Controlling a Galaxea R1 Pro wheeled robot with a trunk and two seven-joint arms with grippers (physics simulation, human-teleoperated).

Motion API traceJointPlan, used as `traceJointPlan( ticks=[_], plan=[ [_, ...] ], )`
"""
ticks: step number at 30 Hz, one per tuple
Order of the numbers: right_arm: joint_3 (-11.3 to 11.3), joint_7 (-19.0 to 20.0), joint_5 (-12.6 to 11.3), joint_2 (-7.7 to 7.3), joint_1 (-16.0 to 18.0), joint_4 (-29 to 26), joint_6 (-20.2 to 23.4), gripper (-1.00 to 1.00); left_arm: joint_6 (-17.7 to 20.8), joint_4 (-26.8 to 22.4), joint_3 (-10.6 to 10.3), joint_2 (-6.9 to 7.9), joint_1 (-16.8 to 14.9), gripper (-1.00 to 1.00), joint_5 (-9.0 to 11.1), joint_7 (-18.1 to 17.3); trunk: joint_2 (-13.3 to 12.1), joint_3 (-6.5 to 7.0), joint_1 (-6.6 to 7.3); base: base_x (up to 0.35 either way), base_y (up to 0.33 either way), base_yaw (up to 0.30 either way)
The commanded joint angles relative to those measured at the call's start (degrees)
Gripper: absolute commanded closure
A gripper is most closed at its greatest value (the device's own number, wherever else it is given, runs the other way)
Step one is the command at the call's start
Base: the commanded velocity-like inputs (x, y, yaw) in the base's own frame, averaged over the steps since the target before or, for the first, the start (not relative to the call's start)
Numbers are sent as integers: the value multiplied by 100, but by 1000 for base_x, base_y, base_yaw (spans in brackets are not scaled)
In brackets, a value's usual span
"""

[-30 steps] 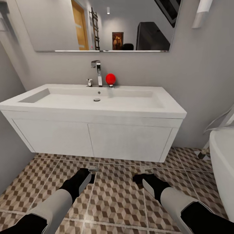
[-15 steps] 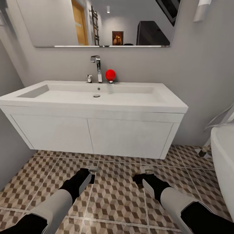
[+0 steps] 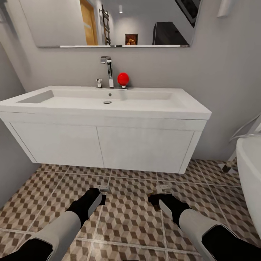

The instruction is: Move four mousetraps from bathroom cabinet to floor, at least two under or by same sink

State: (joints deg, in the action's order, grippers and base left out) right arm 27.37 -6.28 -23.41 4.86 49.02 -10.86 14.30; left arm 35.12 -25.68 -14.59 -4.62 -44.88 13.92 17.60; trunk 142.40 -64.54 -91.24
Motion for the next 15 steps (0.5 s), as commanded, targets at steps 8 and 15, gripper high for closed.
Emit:
traceJointPlan(
  ticks=[8, 15],
  plan=[
    [49, -40, -58, -2, 2, -12, 29, 100, 21, -11, -44, 3, -3, 100, 40, 42, 92, -174, -59, 0, 0, 0],
    [34, -40, -58, -8, 2, -12, 28, 100, 12, -20, -49, 5, -3, 100, 32, 44, 92, -174, -59, 5, 0, 0]
  ],
)
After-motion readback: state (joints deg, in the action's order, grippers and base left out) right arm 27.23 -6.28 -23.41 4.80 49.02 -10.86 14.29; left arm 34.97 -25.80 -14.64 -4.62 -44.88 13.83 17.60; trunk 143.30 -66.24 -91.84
